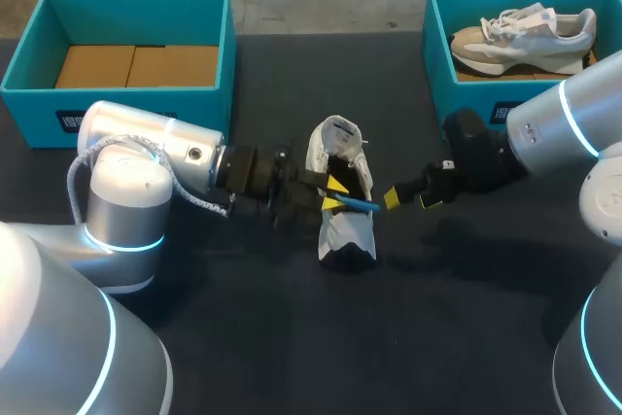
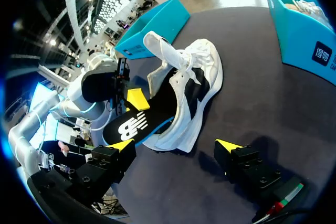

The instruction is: Take the shoe out of the shoebox, open the shoe tongue, remove and reinsert the insole, then place the shoe into the shoebox

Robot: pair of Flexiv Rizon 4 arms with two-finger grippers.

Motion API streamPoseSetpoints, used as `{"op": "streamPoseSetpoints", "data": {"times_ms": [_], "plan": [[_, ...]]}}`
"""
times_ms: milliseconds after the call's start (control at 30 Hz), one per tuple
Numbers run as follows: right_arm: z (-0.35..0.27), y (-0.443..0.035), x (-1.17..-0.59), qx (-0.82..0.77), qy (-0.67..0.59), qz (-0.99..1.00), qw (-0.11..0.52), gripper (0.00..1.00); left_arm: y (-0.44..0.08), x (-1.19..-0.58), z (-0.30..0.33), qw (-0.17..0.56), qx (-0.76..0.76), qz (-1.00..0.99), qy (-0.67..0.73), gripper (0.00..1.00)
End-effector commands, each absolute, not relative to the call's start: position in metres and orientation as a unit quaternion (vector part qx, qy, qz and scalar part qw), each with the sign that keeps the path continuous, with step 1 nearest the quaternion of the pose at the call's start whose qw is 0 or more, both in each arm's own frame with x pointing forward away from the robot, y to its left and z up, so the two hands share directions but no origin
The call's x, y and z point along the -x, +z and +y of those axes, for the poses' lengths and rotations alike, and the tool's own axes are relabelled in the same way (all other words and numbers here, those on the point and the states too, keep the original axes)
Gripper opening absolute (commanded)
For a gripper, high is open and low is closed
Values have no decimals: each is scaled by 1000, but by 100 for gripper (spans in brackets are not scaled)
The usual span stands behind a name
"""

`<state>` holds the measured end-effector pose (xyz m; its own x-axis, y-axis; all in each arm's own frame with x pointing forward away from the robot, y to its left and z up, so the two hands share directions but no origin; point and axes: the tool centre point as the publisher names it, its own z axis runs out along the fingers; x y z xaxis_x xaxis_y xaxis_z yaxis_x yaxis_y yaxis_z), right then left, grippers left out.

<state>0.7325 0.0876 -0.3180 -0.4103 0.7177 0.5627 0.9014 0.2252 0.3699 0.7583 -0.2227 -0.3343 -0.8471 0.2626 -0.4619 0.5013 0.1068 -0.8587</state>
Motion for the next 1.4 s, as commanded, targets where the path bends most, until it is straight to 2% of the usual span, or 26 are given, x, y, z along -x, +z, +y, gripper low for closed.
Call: {"op": "streamPoseSetpoints", "data": {"times_ms": [33,67,100,767,800,833,867,967,1400], "plan": [[90,-318,-732,527,-332,-771,136,100,-337,-757,-223,94,-261,741,-612,7],[90,-318,-732,527,-332,-771,136,100,-337,-757,-222,93,-262,741,-611,1],[90,-318,-732,527,-332,-771,136,100,-339,-758,-222,92,-264,742,-609,0],[90,-318,-732,527,-332,-771,136,100,-355,-773,-220,107,-302,768,-555,0],[90,-318,-732,527,-332,-771,136,100,-354,-774,-220,107,-299,768,-557,8],[90,-318,-732,527,-332,-771,136,100,-352,-774,-219,107,-298,767,-558,33],[90,-318,-732,527,-332,-771,136,100,-351,-773,-219,107,-297,766,-559,40],[90,-318,-732,527,-332,-771,136,100,-345,-772,-219,107,-296,762,-566,45],[90,-318,-732,527,-332,-771,136,100,-333,-761,-227,96,-306,748,-581,42]]}}
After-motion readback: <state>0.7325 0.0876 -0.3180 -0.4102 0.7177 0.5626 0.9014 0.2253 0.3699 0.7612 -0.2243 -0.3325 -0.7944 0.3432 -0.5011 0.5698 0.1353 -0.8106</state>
